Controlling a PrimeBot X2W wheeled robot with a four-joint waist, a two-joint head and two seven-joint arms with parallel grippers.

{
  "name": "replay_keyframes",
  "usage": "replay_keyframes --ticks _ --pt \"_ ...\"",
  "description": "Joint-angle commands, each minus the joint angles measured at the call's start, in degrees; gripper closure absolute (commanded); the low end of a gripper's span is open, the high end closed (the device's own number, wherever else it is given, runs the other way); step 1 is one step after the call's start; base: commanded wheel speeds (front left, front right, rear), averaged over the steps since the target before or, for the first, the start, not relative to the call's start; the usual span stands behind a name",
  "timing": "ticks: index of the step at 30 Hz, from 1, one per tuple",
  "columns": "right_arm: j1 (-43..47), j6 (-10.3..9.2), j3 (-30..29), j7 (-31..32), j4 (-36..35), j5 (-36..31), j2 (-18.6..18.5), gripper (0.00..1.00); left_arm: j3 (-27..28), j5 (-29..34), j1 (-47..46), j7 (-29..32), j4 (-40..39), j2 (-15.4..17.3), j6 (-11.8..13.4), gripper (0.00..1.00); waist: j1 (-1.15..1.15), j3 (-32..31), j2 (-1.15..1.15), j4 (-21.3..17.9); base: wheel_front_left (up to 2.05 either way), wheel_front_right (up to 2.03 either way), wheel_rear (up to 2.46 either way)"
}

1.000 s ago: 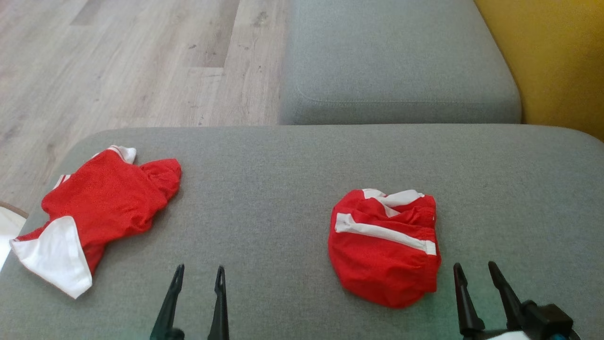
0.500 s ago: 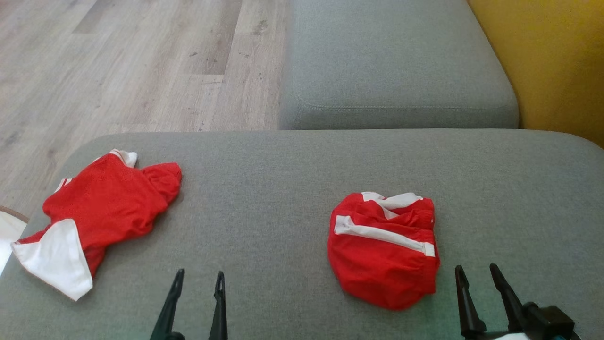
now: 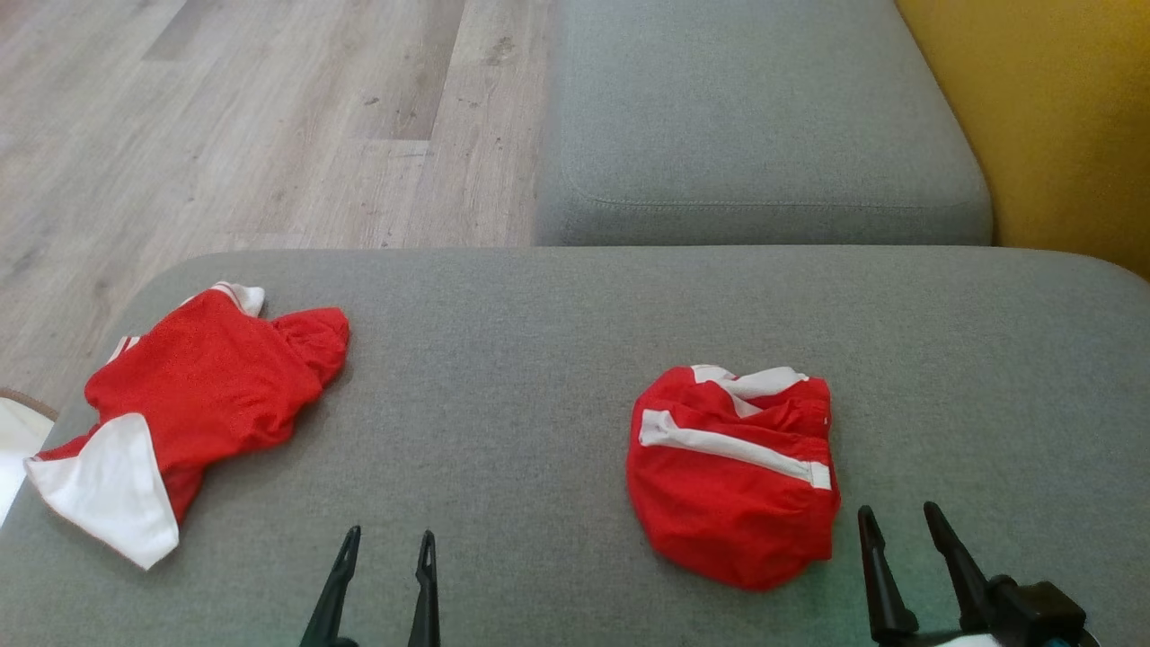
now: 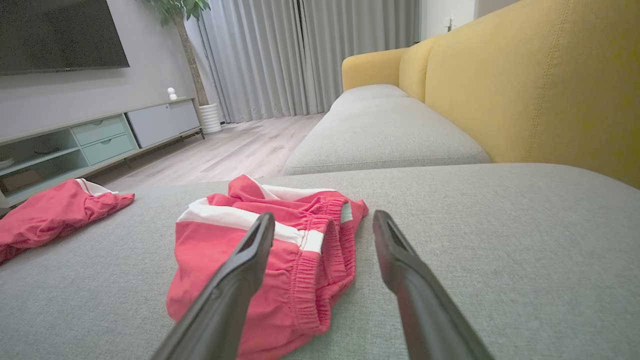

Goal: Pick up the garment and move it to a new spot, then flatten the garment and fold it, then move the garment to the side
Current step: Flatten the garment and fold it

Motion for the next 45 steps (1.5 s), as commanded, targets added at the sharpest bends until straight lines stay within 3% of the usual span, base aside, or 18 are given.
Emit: replay_keyframes --ticks 1,5,13,25,34,37,40,41,42,45 --pt "-2.5 0.37 1.4 -0.2 -1.9 -0.4 -0.4 0.0 1.4 -0.3 -3.2 -0.5 -1.6 -0.8 -0.2 0.0 0.0 0.0 0.0 -0.1 0.0 0.0 0.0" --pt "-2.9 0.37 1.4 -0.2 -2.3 -0.7 -0.4 0.0 1.0 -0.5 -3.4 -0.5 -1.4 -0.9 -0.4 0.0 0.0 0.7 0.0 -1.0 0.0 0.0 0.0" --pt "-4.0 0.37 1.5 -0.2 -3.0 -1.9 -0.4 0.0 -3.6 -1.5 -8.6 -0.5 2.1 -1.0 -3.6 0.0 0.0 3.4 0.0 -6.4 0.0 0.0 0.0" --pt "-7.4 0.37 3.0 -0.2 -5.0 -2.9 -0.4 0.0 -21.9 0.9 -26.6 -0.5 15.8 -1.0 -9.4 0.0 0.0 10.5 0.0 -18.0 0.0 0.0 0.0" --pt "-11.3 0.37 4.6 -0.2 -6.4 -2.1 -0.4 0.0 -33.3 -5.2 -40.2 2.5 29.0 -1.0 -6.4 0.0 0.0 17.2 0.0 -24.5 0.0 0.0 0.0" --pt "-12.6 0.37 5.4 -0.2 -6.5 -1.5 -0.4 0.0 -36.1 -7.4 -43.5 7.0 34.3 -1.0 -4.6 0.0 0.0 18.7 0.0 -26.4 0.0 0.0 0.0" --pt "-13.4 0.37 5.6 -0.2 -6.7 -0.7 -0.4 0.0 -37.3 -8.9 -46.2 7.9 38.7 -1.0 -2.2 0.0 0.0 19.7 0.0 -28.0 0.0 0.0 0.0" --pt "-13.5 0.37 5.7 -0.2 -6.7 -0.5 -0.4 0.0 -37.6 -9.6 -46.7 7.4 39.8 -1.0 -2.1 0.62 0.0 19.8 0.0 -28.4 0.0 0.0 0.0" --pt "-13.6 0.37 5.6 -0.2 -6.7 -0.3 -0.4 0.0 -37.7 -10.5 -47.1 6.4 40.5 -1.0 -2.3 1.0 0.0 19.8 0.0 -28.7 0.0 0.0 0.0" --pt "-13.2 0.37 5.4 -0.2 -6.3 0.0 -0.4 0.0 -38.4 -12.7 -48.5 3.2 41.7 -1.0 -3.1 1.0 0.0 18.9 0.0 -29.2 0.0 0.0 0.0"
